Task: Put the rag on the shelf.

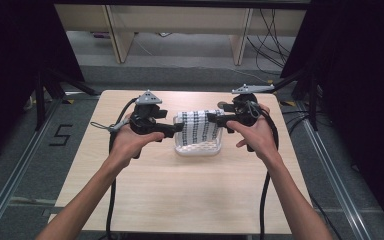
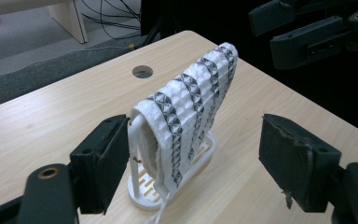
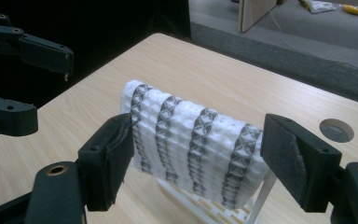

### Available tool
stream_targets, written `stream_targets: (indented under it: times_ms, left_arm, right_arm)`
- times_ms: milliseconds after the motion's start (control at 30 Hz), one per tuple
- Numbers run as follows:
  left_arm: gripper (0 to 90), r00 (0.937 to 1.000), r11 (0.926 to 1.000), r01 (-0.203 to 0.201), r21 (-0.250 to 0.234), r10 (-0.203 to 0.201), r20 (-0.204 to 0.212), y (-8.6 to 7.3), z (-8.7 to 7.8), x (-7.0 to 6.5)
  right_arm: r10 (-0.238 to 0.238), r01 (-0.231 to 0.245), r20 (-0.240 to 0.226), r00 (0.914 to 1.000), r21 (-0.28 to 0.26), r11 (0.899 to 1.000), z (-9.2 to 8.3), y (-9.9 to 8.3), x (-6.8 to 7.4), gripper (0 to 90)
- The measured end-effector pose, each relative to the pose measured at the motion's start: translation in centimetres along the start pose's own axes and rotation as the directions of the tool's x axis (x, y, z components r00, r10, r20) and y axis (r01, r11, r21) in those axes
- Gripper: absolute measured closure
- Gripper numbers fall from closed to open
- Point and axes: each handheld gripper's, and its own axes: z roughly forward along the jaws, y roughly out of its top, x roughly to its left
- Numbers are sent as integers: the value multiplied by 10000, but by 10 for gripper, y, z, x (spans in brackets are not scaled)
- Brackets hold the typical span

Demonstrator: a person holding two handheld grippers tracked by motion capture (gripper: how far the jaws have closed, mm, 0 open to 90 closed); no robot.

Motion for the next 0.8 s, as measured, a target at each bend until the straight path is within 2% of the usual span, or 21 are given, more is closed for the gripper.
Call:
stream_targets:
  times_ms: [33,67,100,133,167,200,233,267,400,433,500,533,567,633,733,767,800]
  left_arm:
    - [236,9999,9998,-131,139,131,-7,-1,-1,0]
    - [235,10000,10000,-56,31,56,-2,-2,-1,0]
    - [235,9999,9998,-130,125,130,-5,-3,-3,0]
    - [234,10000,10000,-17,23,17,20,-4,-2,-1]
    - [234,10000,10000,-21,37,21,23,-5,-3,-2]
    - [233,9999,9999,-129,105,129,47,-6,-4,-2]
    - [233,10000,10000,-22,29,22,81,-8,-5,-3]
    - [232,9999,10000,-34,43,33,123,-9,-6,-3]
    - [230,9998,10000,13,-3,-13,193,-14,-9,-4]
    - [229,9999,10000,26,-22,-25,171,-15,-10,-4]
    - [228,9998,10000,25,-21,-25,188,-18,-12,-5]
    - [227,9998,10000,-1,-16,1,176,-20,-13,-5]
    - [228,9998,10000,-3,-22,3,174,-22,-15,-5]
    - [227,9999,10000,-3,6,3,149,-25,-18,-5]
    - [225,9997,9999,73,-110,-70,239,-31,-20,-5]
    - [225,9998,9998,119,-153,-117,177,-32,-21,-5]
    - [224,9997,9998,117,-157,-113,221,-36,-22,-5]
  right_arm:
    - [-172,172,30,9998,-20,9998,0,-1,0,269]
    - [-44,44,-36,10000,4,10000,-1,-2,1,269]
    - [-235,235,34,9997,-14,9997,-1,-3,0,269]
    - [-53,53,-25,10000,15,10000,-2,-4,2,269]
    - [-217,217,-80,9997,-82,9997,-2,-4,1,269]
    - [-160,159,-18,9999,-20,9999,-3,-5,2,269]
    - [-63,63,78,9999,38,10000,-5,-6,3,269]
    - [-152,152,-58,9999,-46,9999,-5,-8,2,269]
    - [-371,370,-102,9993,-90,9993,-5,-11,2,270]
    - [-236,235,-104,9997,-82,9997,-6,-12,4,269]
    - [-314,314,-73,9995,2,9995,-8,-15,4,269]
    - [-96,96,-77,9999,61,9999,-9,-16,6,269]
    - [-370,370,-121,9992,-62,9993,-8,-17,4,269]
    - [-191,191,-107,9998,34,9998,-11,-19,5,269]
    - [-363,363,-112,9993,-37,9993,-12,-22,4,267]
    - [-111,111,-139,9998,-14,9999,-12,-24,7,267]
    - [-222,222,-223,9995,-9,9998,-12,-26,6,267]
